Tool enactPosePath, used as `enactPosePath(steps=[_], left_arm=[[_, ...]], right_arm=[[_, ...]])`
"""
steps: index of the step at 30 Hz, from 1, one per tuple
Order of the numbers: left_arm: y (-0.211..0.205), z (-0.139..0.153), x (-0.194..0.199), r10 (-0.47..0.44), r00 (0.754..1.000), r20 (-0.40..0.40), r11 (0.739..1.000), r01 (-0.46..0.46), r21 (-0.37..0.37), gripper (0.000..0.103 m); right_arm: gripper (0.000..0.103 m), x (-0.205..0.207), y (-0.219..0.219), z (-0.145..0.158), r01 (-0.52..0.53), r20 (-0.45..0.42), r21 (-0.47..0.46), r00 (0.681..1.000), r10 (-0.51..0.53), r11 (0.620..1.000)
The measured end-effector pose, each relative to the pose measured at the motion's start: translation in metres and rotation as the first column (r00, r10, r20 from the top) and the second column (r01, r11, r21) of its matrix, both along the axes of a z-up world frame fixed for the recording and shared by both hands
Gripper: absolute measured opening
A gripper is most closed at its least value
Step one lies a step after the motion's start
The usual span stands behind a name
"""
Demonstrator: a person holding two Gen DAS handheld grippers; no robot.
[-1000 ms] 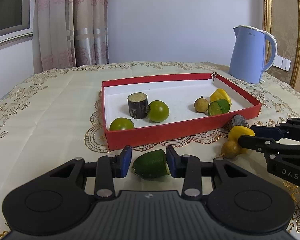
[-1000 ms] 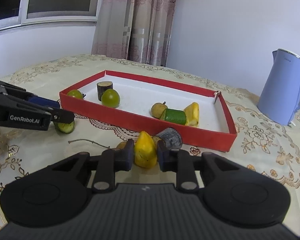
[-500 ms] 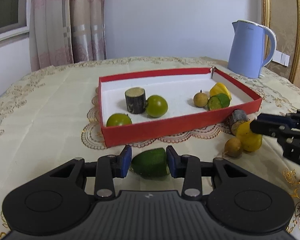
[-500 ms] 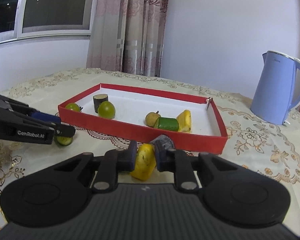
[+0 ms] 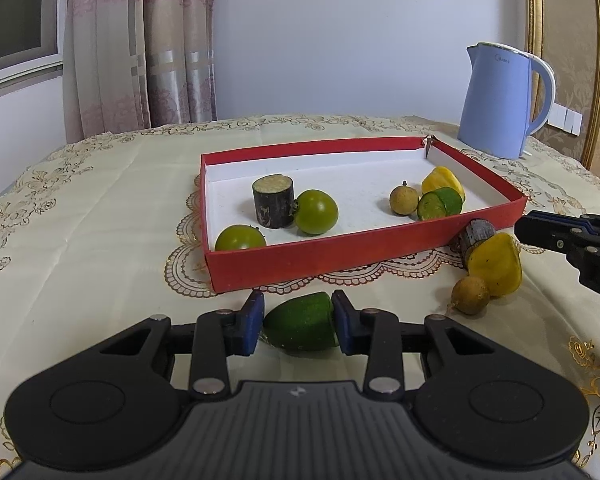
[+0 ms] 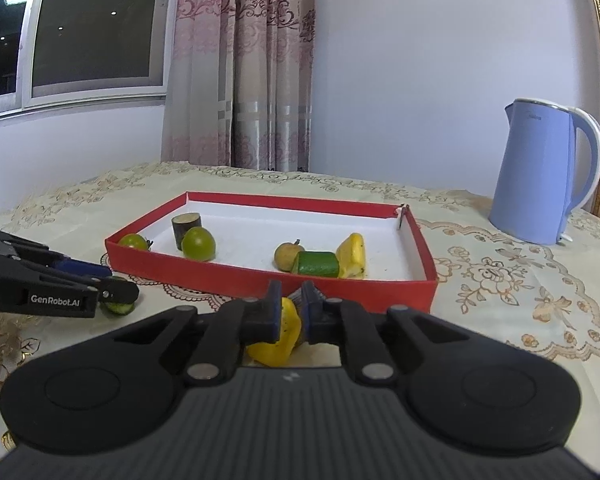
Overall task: Organize fruits
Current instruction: 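Hold the green cucumber with the left tool while the right tool grasps the yellow pepper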
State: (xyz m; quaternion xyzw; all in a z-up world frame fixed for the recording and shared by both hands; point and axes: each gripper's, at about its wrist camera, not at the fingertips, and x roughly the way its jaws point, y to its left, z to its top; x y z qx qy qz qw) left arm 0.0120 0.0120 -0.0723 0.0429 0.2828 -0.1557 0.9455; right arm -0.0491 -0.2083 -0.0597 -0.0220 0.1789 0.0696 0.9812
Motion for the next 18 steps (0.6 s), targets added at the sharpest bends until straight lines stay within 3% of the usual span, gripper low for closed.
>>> enactPosePath(steps=[10, 13, 17, 18], left_arm=[[0.0, 0.001, 0.001, 0.005, 1.0, -0.003, 1.0, -0.005, -0.006, 0.035], [0.0, 0.001, 0.001, 0.004, 1.0, -0.003, 1.0, -0.004, -0.007, 0.035], [0.001, 0.001, 0.0, 0.003, 1.0, -0.002, 1.0, -0.003, -0.012, 0.035], [0.001, 0.0, 0.0, 0.002, 1.0, 0.0, 1.0, -0.002, -0.01, 0.035]], right_arm=[[0.007, -0.002, -0.005, 0.002, 0.027, 0.021, 0.011, 0.999, -0.027, 1.0], [0.007, 0.0, -0.006, 0.001, -0.023, -0.03, 0.029, 0.999, 0.024, 0.999], [0.012, -0.008, -0.006, 0.005, -0.026, -0.029, 0.042, 0.999, 0.028, 0.999], [0.02, -0.01, -0.007, 0.007, -0.02, -0.028, 0.036, 0.999, 0.021, 0.999]])
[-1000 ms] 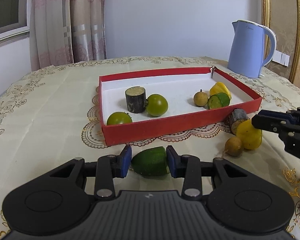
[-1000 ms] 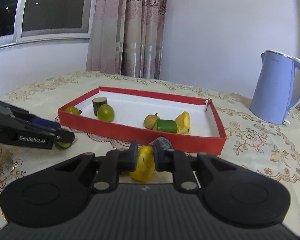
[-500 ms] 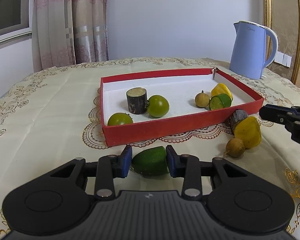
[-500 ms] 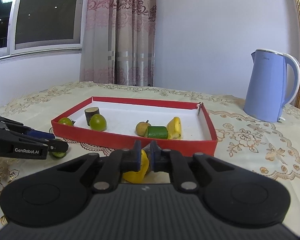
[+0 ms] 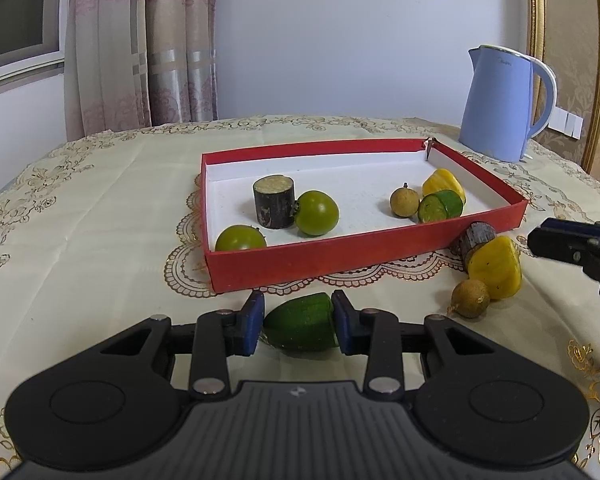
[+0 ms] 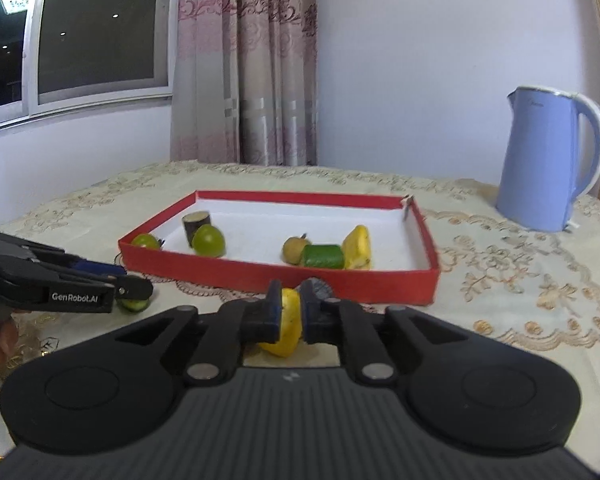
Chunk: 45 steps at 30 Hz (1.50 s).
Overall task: Organize fruits
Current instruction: 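Hold the green cucumber with the left tool while the right tool grasps the yellow pepper, then open the right tool and release the yellow pepper beside the tray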
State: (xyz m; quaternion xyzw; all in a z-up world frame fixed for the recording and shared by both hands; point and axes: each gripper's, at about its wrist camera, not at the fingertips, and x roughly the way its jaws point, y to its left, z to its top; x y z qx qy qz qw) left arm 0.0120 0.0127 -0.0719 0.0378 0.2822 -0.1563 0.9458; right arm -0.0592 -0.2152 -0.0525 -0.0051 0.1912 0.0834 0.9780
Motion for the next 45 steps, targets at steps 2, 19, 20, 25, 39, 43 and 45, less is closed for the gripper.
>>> enactPosePath(steps=[2, 19, 20, 25, 39, 43, 45], left_arm=[[0.0, -0.001, -0.001, -0.001, 1.0, 0.003, 1.0, 0.001, 0.005, 0.035], [0.001, -0.002, -0.002, -0.008, 1.0, 0.015, 1.0, 0.008, 0.0, 0.035], [0.002, -0.002, -0.002, -0.007, 1.0, 0.015, 1.0, 0.007, -0.004, 0.035], [0.002, -0.001, -0.004, 0.0, 1.0, 0.019, 1.0, 0.0, 0.0, 0.035], [0.0, 0.002, -0.005, 0.003, 1.0, 0.029, 1.0, -0.003, 0.008, 0.035], [0.001, 0.003, -0.006, -0.001, 1.0, 0.029, 1.0, 0.001, 0.002, 0.035], [0.001, 0.003, -0.006, -0.001, 1.0, 0.028, 1.0, 0.001, 0.001, 0.035]], right_arm=[[0.035, 0.001, -0.002, 0.001, 0.0, -0.019, 0.009, 1.0, 0.0, 1.0], [0.022, 0.023, 0.009, -0.017, 0.01, -0.117, 0.021, 0.993, -0.007, 1.0], [0.022, 0.023, 0.008, -0.016, 0.013, -0.114, 0.025, 0.993, -0.01, 1.0], [0.007, 0.013, 0.001, -0.008, 0.013, -0.044, 0.07, 0.999, -0.01, 0.997], [0.011, 0.011, -0.008, -0.01, 0.039, -0.076, 0.051, 0.997, -0.035, 0.998], [0.052, 0.007, -0.007, -0.011, 0.054, -0.09, 0.04, 0.995, -0.05, 0.998], [0.056, 0.002, -0.007, -0.009, 0.051, -0.072, 0.049, 0.996, -0.048, 0.997]])
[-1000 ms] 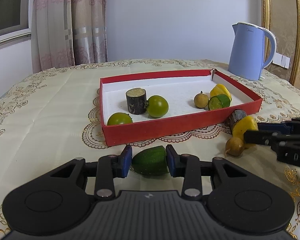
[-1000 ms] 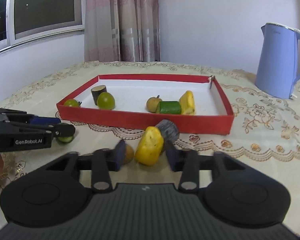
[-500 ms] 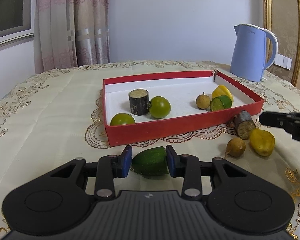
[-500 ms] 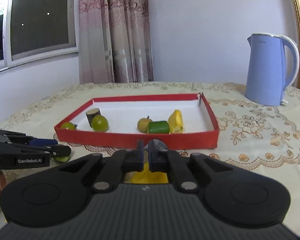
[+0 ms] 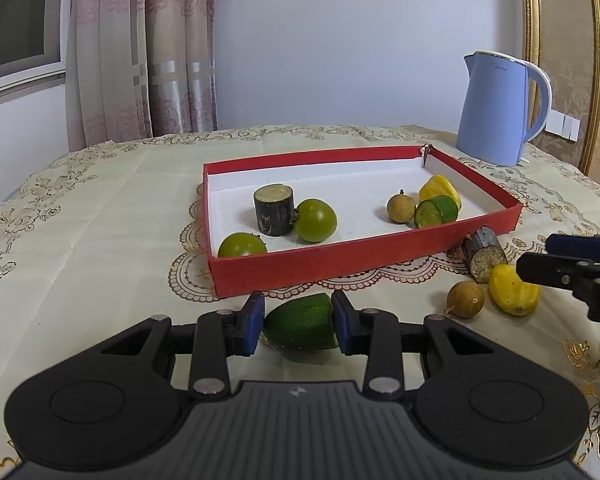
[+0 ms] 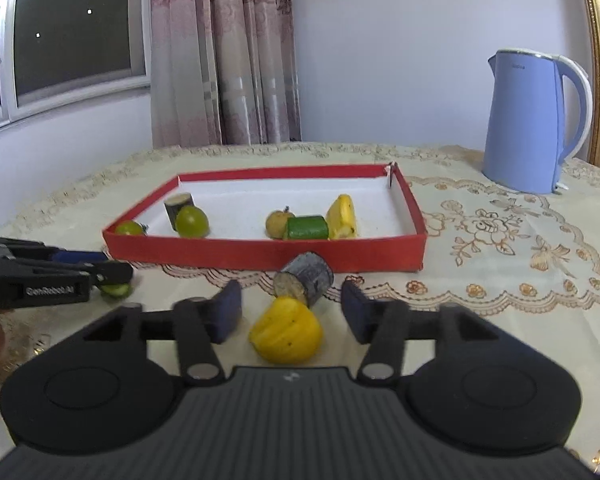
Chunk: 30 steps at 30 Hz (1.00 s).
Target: Organize fruits
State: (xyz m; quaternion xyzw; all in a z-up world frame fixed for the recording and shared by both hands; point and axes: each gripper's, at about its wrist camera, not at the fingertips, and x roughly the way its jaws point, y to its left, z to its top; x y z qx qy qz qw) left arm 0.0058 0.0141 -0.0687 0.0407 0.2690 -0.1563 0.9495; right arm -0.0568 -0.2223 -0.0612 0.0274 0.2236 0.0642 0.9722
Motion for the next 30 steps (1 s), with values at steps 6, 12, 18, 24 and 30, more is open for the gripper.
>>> enactPosePath(steps=[6, 12, 18, 24, 30], left_arm=[[0.001, 0.0, -0.001, -0.001, 1.0, -0.001, 1.0, 0.001, 0.0, 0.035], [0.002, 0.0, -0.001, -0.004, 1.0, -0.005, 1.0, 0.004, -0.007, 0.035], [0.001, 0.0, -0.001, -0.007, 1.0, -0.006, 1.0, 0.007, -0.006, 0.035], [0.001, 0.0, -0.001, -0.006, 1.0, -0.009, 1.0, 0.005, -0.004, 0.035], [0.001, 0.001, -0.001, -0.01, 1.0, -0.008, 1.0, 0.01, -0.005, 0.035]], right_arm=[[0.062, 0.001, 0.009, -0.001, -0.009, -0.028, -0.047, 1.0, 0.008, 0.999], [0.051, 0.015, 0.008, -0.011, -0.013, -0.099, -0.037, 0.995, 0.009, 0.999], [0.035, 0.016, 0.009, -0.014, -0.013, -0.11, -0.036, 0.994, 0.009, 0.999], [0.026, 0.012, 0.011, -0.009, -0.011, -0.073, -0.072, 0.997, 0.006, 0.997], [0.032, 0.014, 0.006, -0.007, -0.008, -0.105, -0.033, 0.994, 0.005, 0.999]])
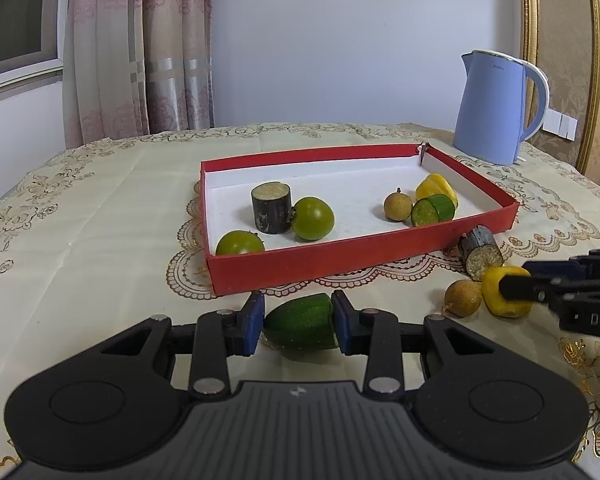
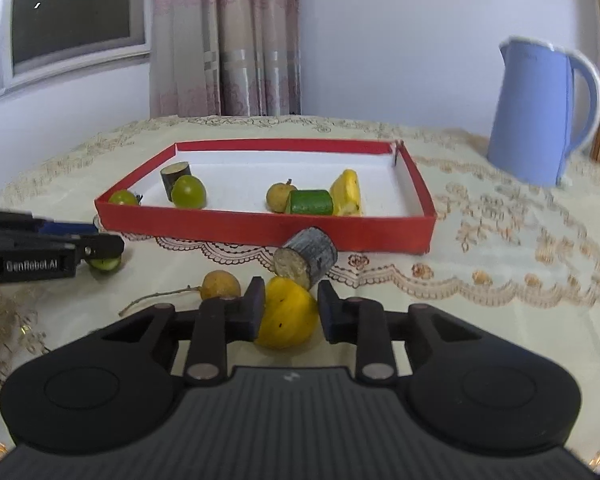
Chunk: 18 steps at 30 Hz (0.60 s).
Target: Organize fruits
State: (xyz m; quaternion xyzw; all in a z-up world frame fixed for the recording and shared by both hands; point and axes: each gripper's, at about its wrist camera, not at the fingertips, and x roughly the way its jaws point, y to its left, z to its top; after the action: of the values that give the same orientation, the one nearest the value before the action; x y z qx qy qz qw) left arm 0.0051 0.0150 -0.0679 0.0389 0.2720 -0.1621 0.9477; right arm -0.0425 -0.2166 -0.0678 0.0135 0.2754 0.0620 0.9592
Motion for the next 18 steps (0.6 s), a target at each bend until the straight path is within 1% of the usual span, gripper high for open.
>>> enactPosePath(steps=[1, 3, 5, 10, 12, 13, 18], left_arm=[[0.0, 0.0, 0.0, -0.001, 1.0, 0.001, 1.0, 0.001, 0.0, 0.035], [0.0, 0.0, 0.0, -0.004, 1.0, -0.001, 1.0, 0.004, -0.002, 0.035], [0.0, -0.001, 0.001, -0.002, 1.0, -0.002, 1.0, 0.002, 0.0, 0.035], [0.002, 0.0, 0.001, 0.003, 1.0, -0.004, 1.0, -0.003, -0.006, 0.035], [0.002, 0.001, 0.001, 0.004, 1.0, -0.003, 1.0, -0.004, -0.004, 0.035], [0.001, 0.001, 0.0, 0.004, 1.0, -0.001, 1.0, -0.004, -0.003, 0.035], [-0.001, 0.006, -0.001, -0.002, 1.0, 0.009, 1.0, 0.002, -0.002, 0.035]], right_arm=[[0.038, 0.001, -0.001, 0.0, -0.002, -0.017, 0.009, 1.0, 0.002, 1.0], [0.043, 0.003, -0.002, -0.004, -0.002, -0.043, 0.018, 0.999, 0.003, 1.0], [0.043, 0.005, -0.001, -0.009, -0.005, -0.058, 0.028, 0.998, 0.007, 1.0], [0.039, 0.005, 0.002, -0.01, -0.005, -0.046, 0.019, 0.999, 0.006, 1.0], [0.032, 0.002, 0.003, -0.008, -0.005, -0.023, 0.012, 1.0, 0.005, 1.0], [0.03, 0.0, 0.004, -0.006, -0.005, -0.008, 0.004, 1.0, 0.005, 1.0], [0.028, -0.004, 0.015, -0.003, -0.015, 0.028, -0.079, 0.999, 0.017, 0.997]])
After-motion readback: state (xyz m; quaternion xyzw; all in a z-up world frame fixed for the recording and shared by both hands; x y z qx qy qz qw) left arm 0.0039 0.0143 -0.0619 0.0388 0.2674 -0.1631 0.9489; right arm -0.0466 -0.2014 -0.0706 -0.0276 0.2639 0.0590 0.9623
